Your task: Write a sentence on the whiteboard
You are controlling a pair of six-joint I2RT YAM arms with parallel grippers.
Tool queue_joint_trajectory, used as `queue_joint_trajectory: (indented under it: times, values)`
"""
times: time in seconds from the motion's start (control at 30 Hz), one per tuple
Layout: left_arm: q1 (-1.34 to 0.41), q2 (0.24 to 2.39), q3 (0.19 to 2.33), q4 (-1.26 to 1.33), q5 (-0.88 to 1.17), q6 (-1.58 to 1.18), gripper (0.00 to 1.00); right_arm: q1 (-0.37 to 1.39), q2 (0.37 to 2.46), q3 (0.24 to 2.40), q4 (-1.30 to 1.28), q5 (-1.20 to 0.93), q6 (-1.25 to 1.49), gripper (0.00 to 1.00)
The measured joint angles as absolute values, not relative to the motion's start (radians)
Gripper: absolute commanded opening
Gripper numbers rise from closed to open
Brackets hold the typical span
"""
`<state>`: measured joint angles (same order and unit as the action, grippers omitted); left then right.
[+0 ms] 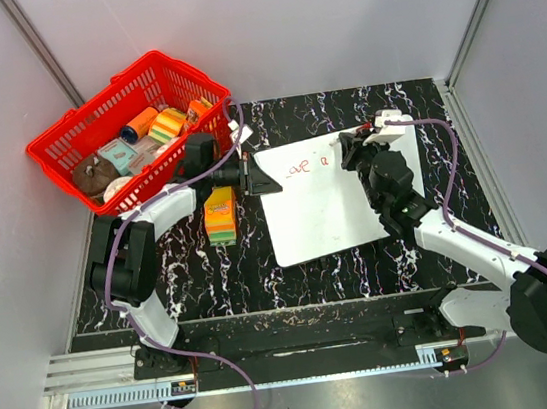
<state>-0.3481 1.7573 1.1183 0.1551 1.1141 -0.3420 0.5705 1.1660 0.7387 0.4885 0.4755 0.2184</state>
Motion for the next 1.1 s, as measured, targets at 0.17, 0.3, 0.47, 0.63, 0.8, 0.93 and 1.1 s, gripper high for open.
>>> queue_joint_trajectory:
  times: [0.17,0.3,0.47,0.63,0.8,0.93,1.1]
  values:
    - [-0.349,1.757,1.120,0.152,1.114,-0.337,0.00,0.570,1.166,0.739,0.489,0.462,0.226,0.00]
    - [-0.349,1.757,1.120,0.150,1.114,-0.337,0.00,0.570,1.169,0.739,0.489,0.458,0.233,0.00]
    - [-0.349,1.757,1.121,0.147,1.113,-0.337,0.00,0.569,1.171,0.739,0.488,0.458,0.242,0.00]
    - [-0.350,1.758,1.126,0.134,1.110,-0.338,0.00,0.569,1.170,0.729,0.487,0.454,0.258,0.00]
    - [-0.349,1.763,1.129,0.126,1.107,-0.342,0.00,0.569,1.152,0.698,0.481,0.451,0.272,0.00]
    - [-0.349,1.765,1.131,0.122,1.106,-0.344,0.00,0.569,1.142,0.681,0.480,0.450,0.279,0.00]
    - [-0.349,1.765,1.131,0.121,1.106,-0.344,0.00,0.569,1.126,0.665,0.472,0.444,0.286,0.00]
